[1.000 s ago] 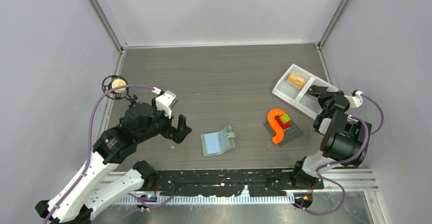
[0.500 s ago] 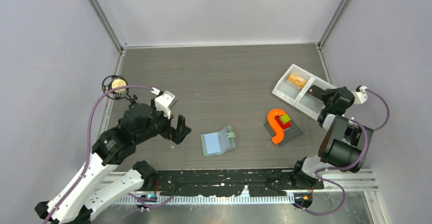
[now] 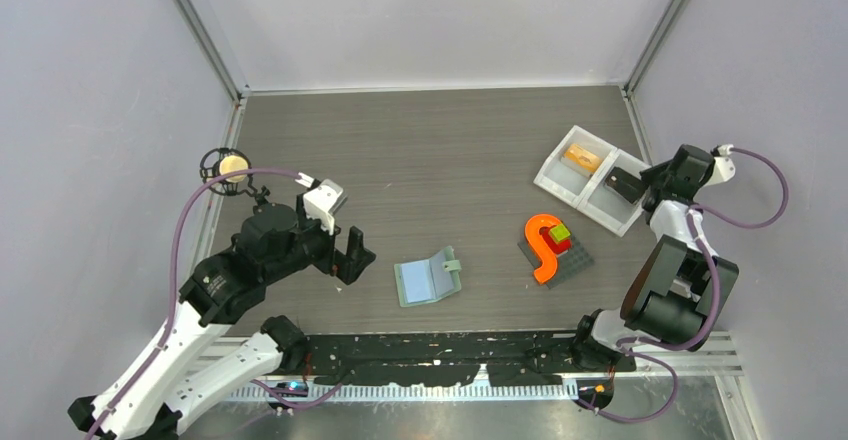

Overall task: Take the credit cards out of the card holder
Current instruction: Place the credit card in the storage box.

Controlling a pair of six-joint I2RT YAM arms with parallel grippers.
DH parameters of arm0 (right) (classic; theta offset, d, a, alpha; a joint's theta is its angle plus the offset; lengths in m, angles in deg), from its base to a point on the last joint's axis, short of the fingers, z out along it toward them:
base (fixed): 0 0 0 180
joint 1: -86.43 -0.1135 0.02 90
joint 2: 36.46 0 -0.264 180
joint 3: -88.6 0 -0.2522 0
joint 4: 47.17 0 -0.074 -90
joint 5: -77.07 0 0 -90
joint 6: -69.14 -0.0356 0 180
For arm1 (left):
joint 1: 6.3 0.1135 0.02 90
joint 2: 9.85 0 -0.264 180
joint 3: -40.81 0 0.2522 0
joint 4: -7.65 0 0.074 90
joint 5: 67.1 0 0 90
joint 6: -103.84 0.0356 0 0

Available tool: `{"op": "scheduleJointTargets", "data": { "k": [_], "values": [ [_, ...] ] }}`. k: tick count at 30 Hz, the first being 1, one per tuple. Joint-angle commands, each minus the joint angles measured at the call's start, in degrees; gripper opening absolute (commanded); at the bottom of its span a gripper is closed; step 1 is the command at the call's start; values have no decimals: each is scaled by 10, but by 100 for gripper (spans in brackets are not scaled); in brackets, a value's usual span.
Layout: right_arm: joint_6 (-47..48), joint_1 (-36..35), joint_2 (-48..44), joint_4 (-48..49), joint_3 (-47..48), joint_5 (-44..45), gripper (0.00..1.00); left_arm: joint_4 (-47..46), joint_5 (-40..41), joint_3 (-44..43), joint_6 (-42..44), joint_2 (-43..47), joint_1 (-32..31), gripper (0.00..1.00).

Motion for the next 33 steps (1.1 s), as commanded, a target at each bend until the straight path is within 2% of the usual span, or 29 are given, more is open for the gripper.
{"op": "scheduleJointTargets", "data": {
  "k": [1, 6, 9, 12, 23, 33],
  "values": [
    [29, -13, 6, -115, 32, -30, 26, -15, 4, 5, 8, 12, 3, 100],
    [41, -26, 14, -135, 18, -57, 21, -15, 1, 6, 7, 15, 3, 100],
    [47, -31, 33, -116, 12, -83, 11, -17, -1, 8, 6, 18, 3, 100],
    [53, -37, 71, -133, 29, -93, 6, -18, 0, 10, 6, 22, 3, 100],
    [76, -70, 114, -123, 34, -42, 5, -24, 20, 14, 6, 30, 2, 100],
    [96, -72, 122, -109, 54, 15, 5, -25, 22, 13, 8, 25, 3, 100]
  ]
}}
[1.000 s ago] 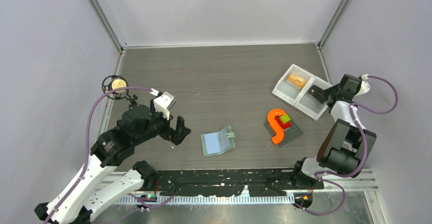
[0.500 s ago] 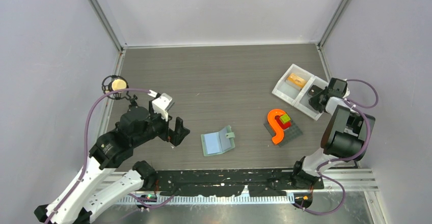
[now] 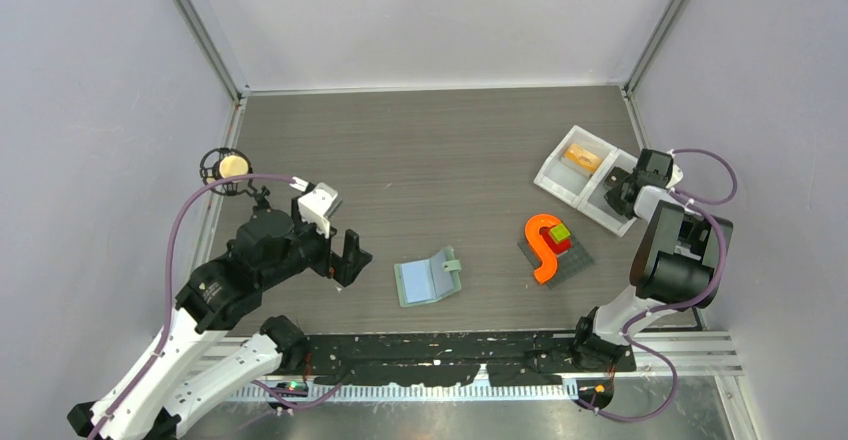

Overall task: Take the credit cards out of the card holder
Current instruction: Place the credit card in the storage box.

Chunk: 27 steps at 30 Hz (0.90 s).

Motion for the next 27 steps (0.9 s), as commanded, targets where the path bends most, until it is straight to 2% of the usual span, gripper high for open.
{"op": "scheduleJointTargets", "data": {
  "k": [1, 19, 27],
  "values": [
    [18, -1, -1, 31, 34, 36, 5, -25, 7, -1, 8, -2, 3, 100],
    [37, -2, 2, 51, 58, 66, 5, -21, 10, -1, 10, -8, 2, 100],
    [39, -20, -18, 17, 67, 45, 5, -9, 41, -3, 7, -14, 2, 100]
  ]
}}
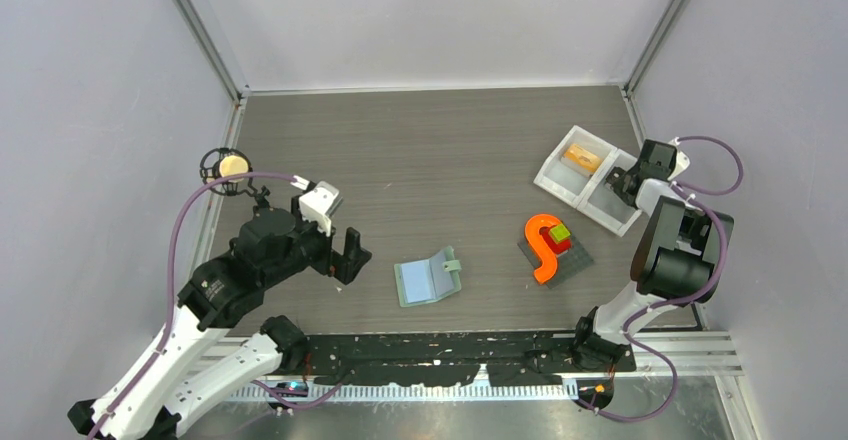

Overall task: Take the credit cards out of the card holder
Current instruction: Place the credit card in the storage box, then remove the credit card from the card holder.

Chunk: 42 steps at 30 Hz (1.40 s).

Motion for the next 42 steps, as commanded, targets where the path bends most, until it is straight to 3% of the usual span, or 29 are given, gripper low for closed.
{"op": "scheduleJointTargets", "data": {
  "k": [1, 9, 17, 22, 30, 36, 42],
  "values": [
    [10, -21, -48, -16, 28, -6, 5, -6, 32, -6, 5, -10, 3, 100],
    [30, -30, -158, -119, 37, -34, 6, 4, 20, -7, -33, -5, 3, 100],
    [38, -114, -269, -176, 29, -81, 20, 18, 53, 11, -38, 19, 2, 100],
    [26, -225, -343, -182, -13, -84, 39, 36, 85, 5, -32, 5, 3, 100],
    [-20, -451, -432, -174, -95, -81, 38, 42, 126, 5, -45, 0, 3, 100],
    [-102, -676, -408, -122, -128, -69, 38, 53, 77, 3, -104, -20, 2, 98],
    [-147, -805, -312, -42, -112, -68, 39, 44, 92, 18, -119, -11, 2, 98]
  ]
}}
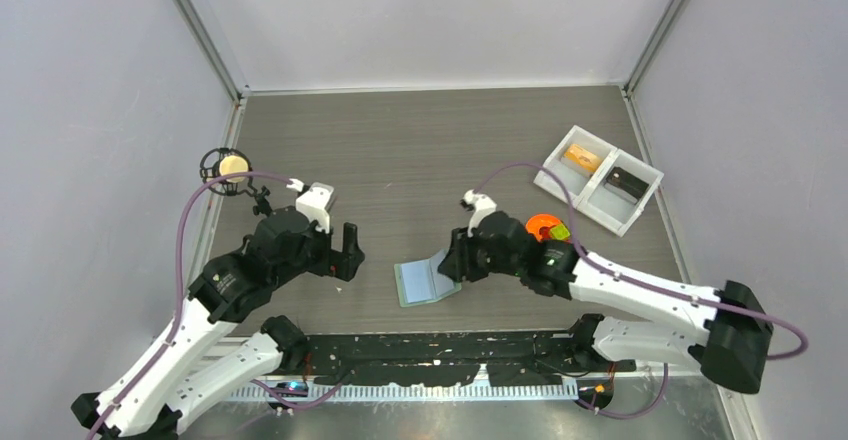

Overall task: Take the credit cards out of the card holder
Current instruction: Remove the credit card from the card holder.

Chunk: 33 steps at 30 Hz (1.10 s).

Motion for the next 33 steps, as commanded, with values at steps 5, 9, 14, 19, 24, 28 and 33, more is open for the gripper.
{"op": "scheduleJointTargets", "data": {
  "k": [5, 9, 14, 19, 24, 28, 33],
  "values": [
    [-64, -87, 105, 125, 29, 8, 39, -9, -2, 9, -49, 2, 2, 96],
    [-65, -88, 148, 135, 34, 9, 40, -10, -13, 25, -72, -3, 2, 94],
    [-66, -88, 189, 152, 27, 21, 48, -28, -30, 59, -104, -5, 2, 92],
    [-63, -89, 234, 155, 26, 52, 57, -35, -43, 80, -124, -11, 3, 90],
    [-60, -89, 254, 185, 1, 80, 62, -54, -49, 107, -147, -23, 2, 88],
    [-57, -89, 280, 198, -4, 91, 66, -68, -40, 127, -165, -34, 2, 88],
    [-58, -99, 293, 198, -11, 129, 66, -90, -42, 142, -187, -45, 3, 85]
  ]
}}
